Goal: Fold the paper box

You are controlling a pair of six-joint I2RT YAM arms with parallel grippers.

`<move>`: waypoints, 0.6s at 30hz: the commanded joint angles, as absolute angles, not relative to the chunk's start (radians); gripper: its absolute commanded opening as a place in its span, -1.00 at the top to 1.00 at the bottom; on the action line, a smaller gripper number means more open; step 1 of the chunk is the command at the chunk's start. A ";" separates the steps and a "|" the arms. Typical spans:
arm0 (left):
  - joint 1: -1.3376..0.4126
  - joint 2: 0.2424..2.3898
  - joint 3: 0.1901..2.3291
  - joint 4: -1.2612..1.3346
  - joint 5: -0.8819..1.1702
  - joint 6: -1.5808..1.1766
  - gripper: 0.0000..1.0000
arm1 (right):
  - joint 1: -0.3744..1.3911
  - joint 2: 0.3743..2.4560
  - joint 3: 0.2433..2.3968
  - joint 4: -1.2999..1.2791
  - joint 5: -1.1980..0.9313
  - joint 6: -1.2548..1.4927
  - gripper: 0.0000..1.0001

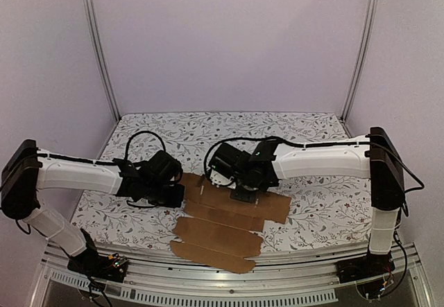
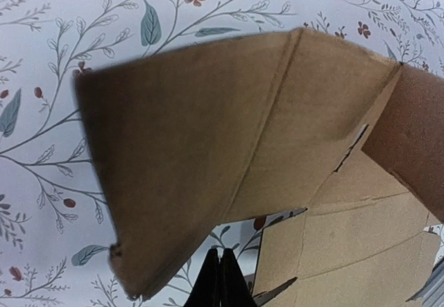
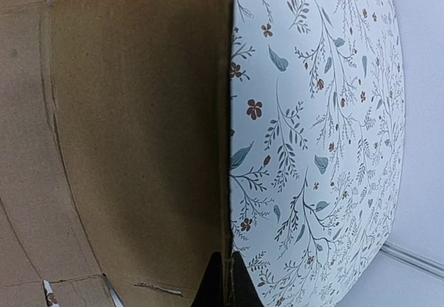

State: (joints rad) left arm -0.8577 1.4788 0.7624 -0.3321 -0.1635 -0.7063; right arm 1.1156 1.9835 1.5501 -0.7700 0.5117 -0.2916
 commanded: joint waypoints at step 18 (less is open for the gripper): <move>-0.941 1.585 0.774 -0.264 -0.179 -0.713 1.00 | 1.092 2.017 1.592 -0.819 0.442 -0.209 1.00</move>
State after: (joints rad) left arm -0.9157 1.5646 0.7532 -0.2802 -0.1722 -0.7082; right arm 1.0973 2.0026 1.5661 -0.8097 0.4568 -0.2379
